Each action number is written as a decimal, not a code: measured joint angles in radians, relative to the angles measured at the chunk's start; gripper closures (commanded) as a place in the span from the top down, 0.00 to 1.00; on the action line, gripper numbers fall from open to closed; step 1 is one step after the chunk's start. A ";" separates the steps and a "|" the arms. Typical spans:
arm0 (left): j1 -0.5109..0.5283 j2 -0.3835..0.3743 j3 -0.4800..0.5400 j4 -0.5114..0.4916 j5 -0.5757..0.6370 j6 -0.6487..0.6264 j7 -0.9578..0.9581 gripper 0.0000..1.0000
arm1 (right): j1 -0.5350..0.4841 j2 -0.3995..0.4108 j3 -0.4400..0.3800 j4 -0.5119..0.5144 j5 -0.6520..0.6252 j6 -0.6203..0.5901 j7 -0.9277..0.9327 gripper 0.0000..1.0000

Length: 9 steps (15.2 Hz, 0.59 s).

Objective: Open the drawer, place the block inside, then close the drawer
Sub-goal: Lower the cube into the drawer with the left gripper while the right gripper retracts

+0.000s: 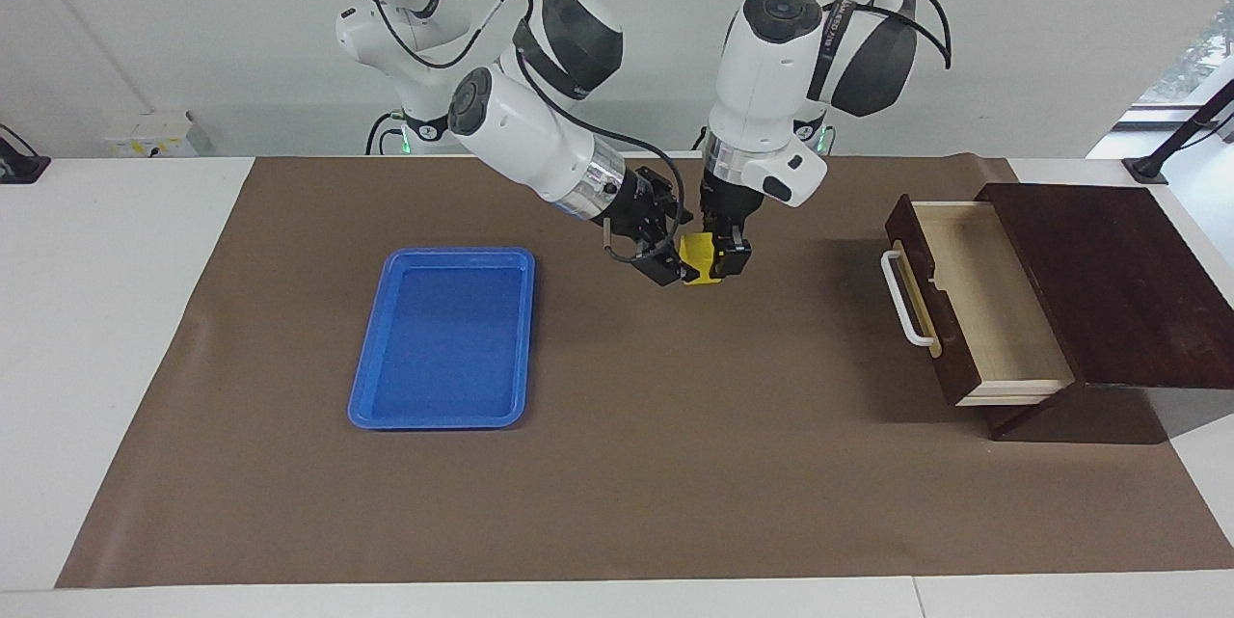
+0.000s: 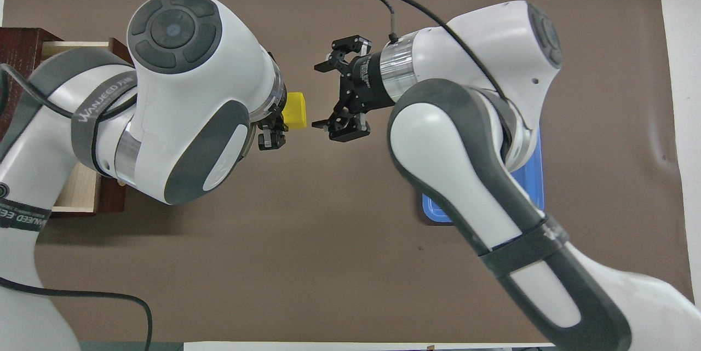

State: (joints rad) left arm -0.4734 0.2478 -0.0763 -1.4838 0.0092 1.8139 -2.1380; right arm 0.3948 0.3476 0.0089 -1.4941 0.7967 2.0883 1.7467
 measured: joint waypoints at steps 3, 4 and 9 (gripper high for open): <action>0.034 -0.002 0.007 0.010 0.000 -0.001 0.034 0.00 | -0.157 -0.013 -0.007 0.031 -0.115 -0.121 -0.021 1.00; 0.054 -0.006 0.009 0.016 0.000 -0.002 0.050 0.00 | -0.207 -0.018 -0.007 0.043 -0.156 -0.163 -0.064 1.00; 0.152 -0.041 0.014 0.024 -0.002 -0.062 0.214 0.00 | -0.336 -0.038 -0.008 0.065 -0.366 -0.336 -0.510 1.00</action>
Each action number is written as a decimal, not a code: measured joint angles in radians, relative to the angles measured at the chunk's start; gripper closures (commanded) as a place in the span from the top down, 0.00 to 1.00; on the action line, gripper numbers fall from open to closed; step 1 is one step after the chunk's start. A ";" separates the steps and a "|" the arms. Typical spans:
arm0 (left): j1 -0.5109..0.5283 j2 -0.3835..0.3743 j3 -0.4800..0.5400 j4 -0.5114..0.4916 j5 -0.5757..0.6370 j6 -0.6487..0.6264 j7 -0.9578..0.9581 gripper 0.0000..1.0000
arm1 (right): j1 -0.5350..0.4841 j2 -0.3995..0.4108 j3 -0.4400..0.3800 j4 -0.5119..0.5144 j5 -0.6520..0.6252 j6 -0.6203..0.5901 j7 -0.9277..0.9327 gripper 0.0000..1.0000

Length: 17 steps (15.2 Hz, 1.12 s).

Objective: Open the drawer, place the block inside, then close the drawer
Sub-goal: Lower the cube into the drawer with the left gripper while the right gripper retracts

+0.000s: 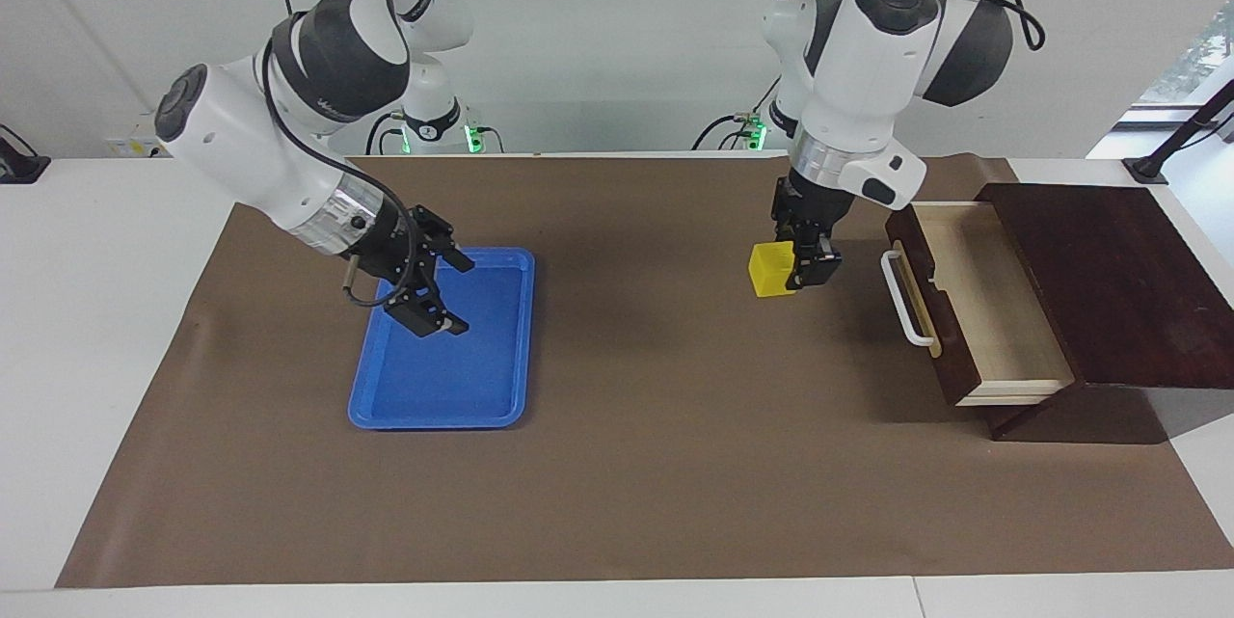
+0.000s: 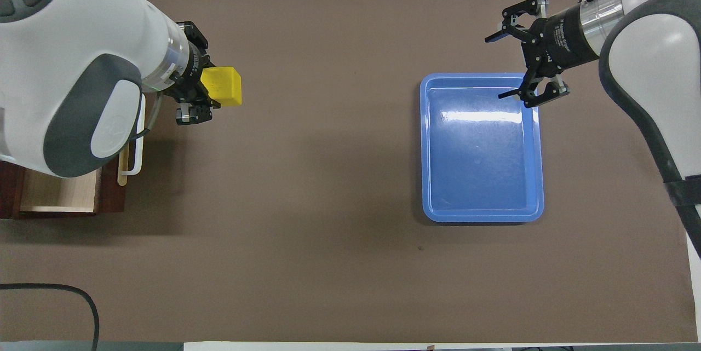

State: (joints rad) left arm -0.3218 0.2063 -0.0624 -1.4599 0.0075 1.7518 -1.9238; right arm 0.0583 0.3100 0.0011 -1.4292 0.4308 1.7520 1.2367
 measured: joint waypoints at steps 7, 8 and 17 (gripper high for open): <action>0.164 -0.007 0.004 -0.015 0.000 -0.068 0.279 0.00 | -0.084 -0.087 -0.001 0.008 -0.254 -0.188 -0.782 1.00; 0.193 -0.016 0.005 -0.030 0.000 -0.071 0.322 0.00 | -0.092 -0.101 -0.001 0.008 -0.292 -0.202 -0.882 1.00; 0.384 -0.094 0.006 -0.203 -0.001 0.050 0.470 0.00 | -0.094 -0.328 0.003 -0.121 -0.416 -0.346 -1.327 1.00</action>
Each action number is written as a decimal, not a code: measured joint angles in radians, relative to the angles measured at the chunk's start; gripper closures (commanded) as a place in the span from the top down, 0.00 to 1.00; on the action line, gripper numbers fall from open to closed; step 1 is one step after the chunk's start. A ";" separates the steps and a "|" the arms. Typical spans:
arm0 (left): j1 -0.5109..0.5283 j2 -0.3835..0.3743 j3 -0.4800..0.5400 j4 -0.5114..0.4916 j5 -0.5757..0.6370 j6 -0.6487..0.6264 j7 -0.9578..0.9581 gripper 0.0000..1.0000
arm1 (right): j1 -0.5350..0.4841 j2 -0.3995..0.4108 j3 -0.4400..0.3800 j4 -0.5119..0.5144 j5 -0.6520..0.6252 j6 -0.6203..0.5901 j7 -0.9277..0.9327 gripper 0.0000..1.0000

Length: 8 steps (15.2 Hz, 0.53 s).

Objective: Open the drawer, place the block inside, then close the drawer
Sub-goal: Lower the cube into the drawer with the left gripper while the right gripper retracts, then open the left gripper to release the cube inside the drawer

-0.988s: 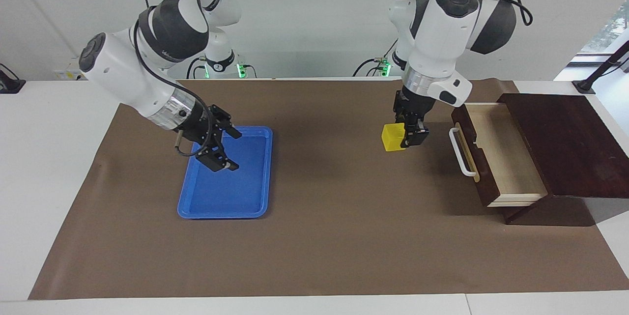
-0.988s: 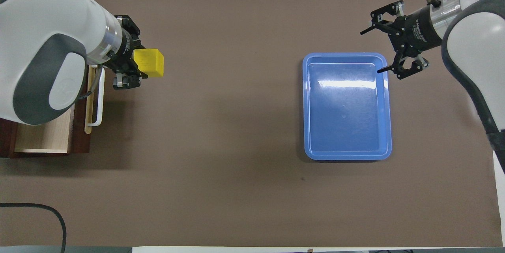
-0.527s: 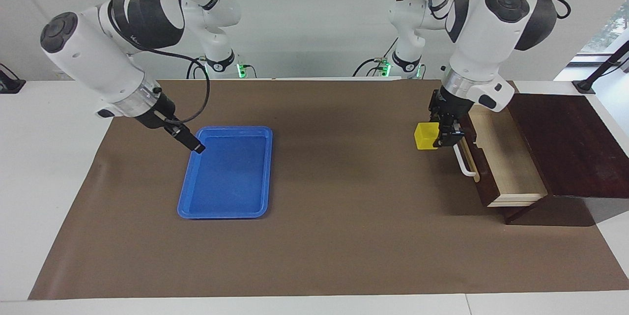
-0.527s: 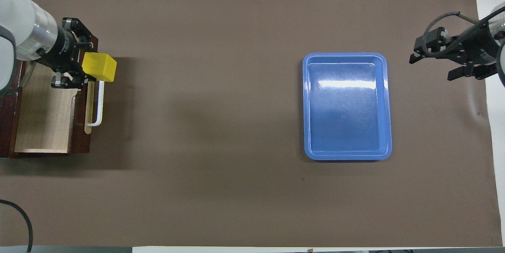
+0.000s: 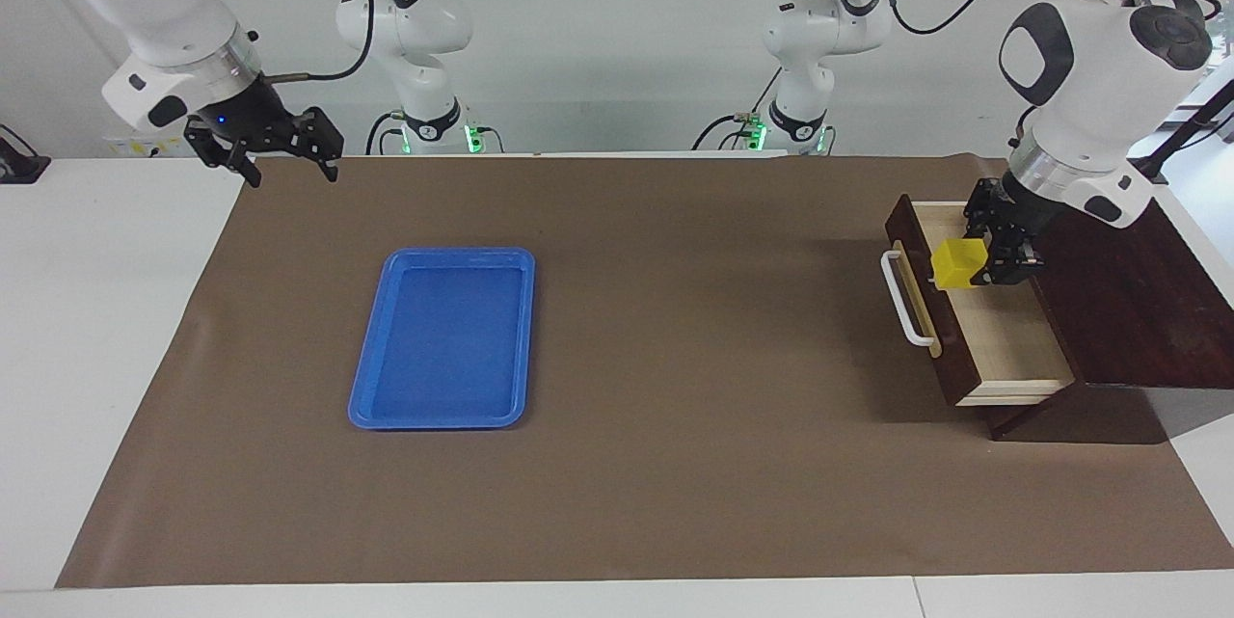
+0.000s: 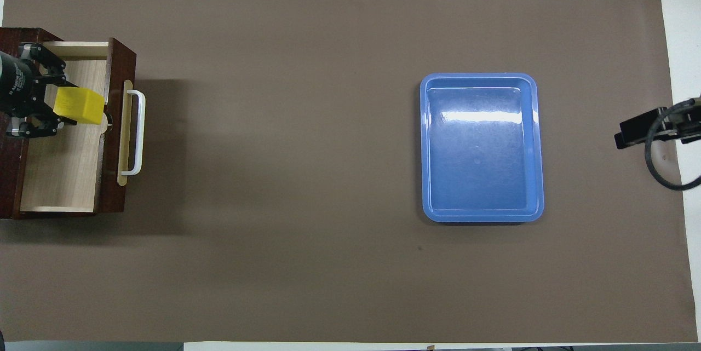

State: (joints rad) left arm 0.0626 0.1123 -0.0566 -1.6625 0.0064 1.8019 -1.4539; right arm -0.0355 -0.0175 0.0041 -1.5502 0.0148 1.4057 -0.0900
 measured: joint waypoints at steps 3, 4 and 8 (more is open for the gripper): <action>0.033 -0.006 0.000 -0.037 -0.007 0.039 0.041 0.00 | -0.020 -0.055 -0.001 -0.073 -0.002 0.003 -0.040 1.00; 0.038 -0.006 0.000 -0.052 -0.008 0.053 0.051 0.00 | -0.031 -0.055 -0.001 -0.090 -0.002 0.039 -0.045 1.00; 0.057 -0.006 0.000 -0.116 -0.009 0.090 0.093 0.00 | -0.050 -0.025 0.000 -0.116 -0.002 0.140 -0.046 1.00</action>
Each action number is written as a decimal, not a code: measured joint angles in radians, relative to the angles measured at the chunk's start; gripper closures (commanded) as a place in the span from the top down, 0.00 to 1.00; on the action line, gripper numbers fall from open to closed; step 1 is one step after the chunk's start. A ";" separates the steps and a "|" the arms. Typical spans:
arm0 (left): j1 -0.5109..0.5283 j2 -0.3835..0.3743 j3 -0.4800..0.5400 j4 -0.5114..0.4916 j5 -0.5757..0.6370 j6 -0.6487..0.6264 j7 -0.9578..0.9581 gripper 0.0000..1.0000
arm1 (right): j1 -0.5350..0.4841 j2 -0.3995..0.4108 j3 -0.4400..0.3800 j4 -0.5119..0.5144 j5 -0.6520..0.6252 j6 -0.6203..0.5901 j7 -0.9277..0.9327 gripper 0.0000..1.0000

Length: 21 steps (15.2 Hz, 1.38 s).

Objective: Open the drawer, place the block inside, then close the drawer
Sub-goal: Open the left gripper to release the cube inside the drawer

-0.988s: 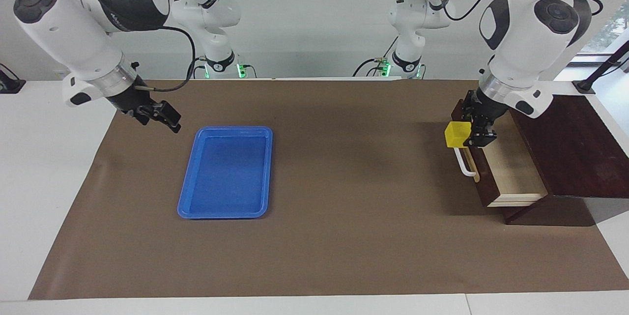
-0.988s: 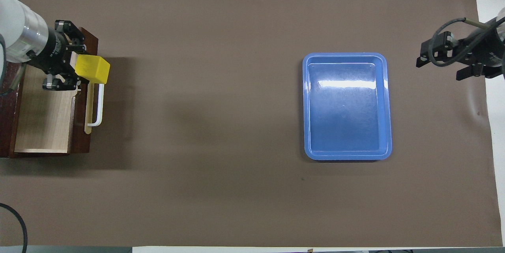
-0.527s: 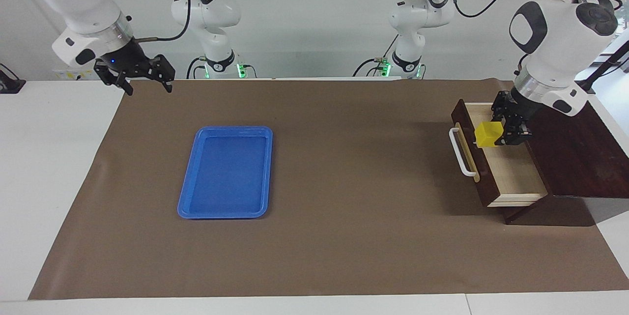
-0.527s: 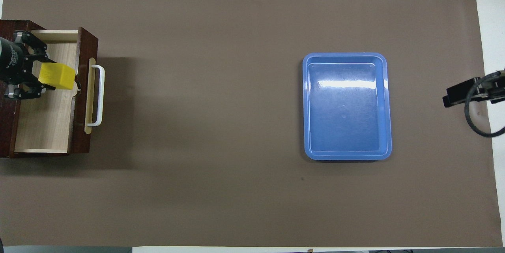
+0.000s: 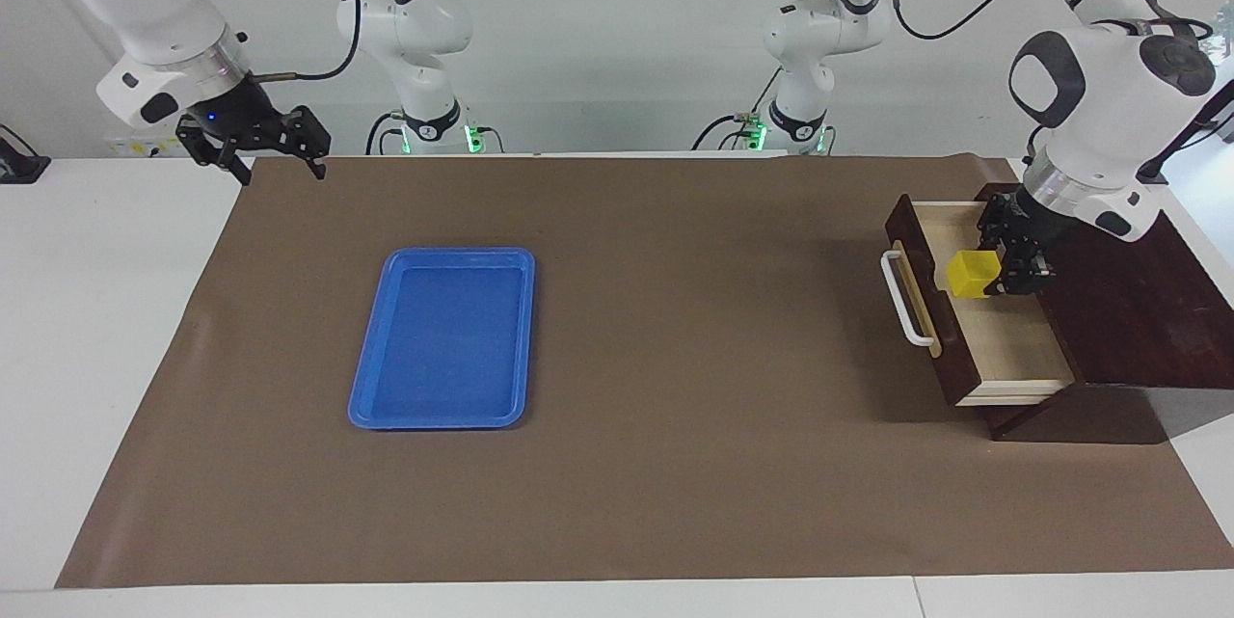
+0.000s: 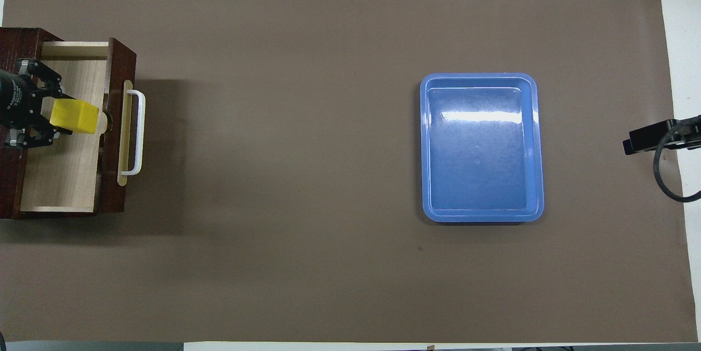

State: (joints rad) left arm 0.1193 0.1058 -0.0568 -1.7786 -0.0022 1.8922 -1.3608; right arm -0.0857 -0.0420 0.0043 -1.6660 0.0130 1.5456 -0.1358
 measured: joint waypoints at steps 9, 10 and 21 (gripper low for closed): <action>0.014 -0.021 -0.014 -0.098 0.000 0.068 0.025 0.00 | 0.000 0.026 0.010 0.000 -0.009 0.008 0.003 1.00; 0.014 -0.025 -0.014 -0.107 0.000 0.080 0.026 0.00 | 0.000 0.029 0.010 0.000 -0.011 0.009 0.003 1.00; 0.014 -0.053 -0.010 -0.183 0.000 0.137 0.031 0.00 | -0.001 0.026 0.010 0.022 -0.013 -0.032 0.003 1.00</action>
State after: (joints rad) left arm 0.1332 0.0524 -0.0665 -1.9615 -0.0018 2.0295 -1.3297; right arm -0.0863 -0.0161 0.0142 -1.6444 0.0004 1.5137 -0.1326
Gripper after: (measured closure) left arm 0.441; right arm 0.000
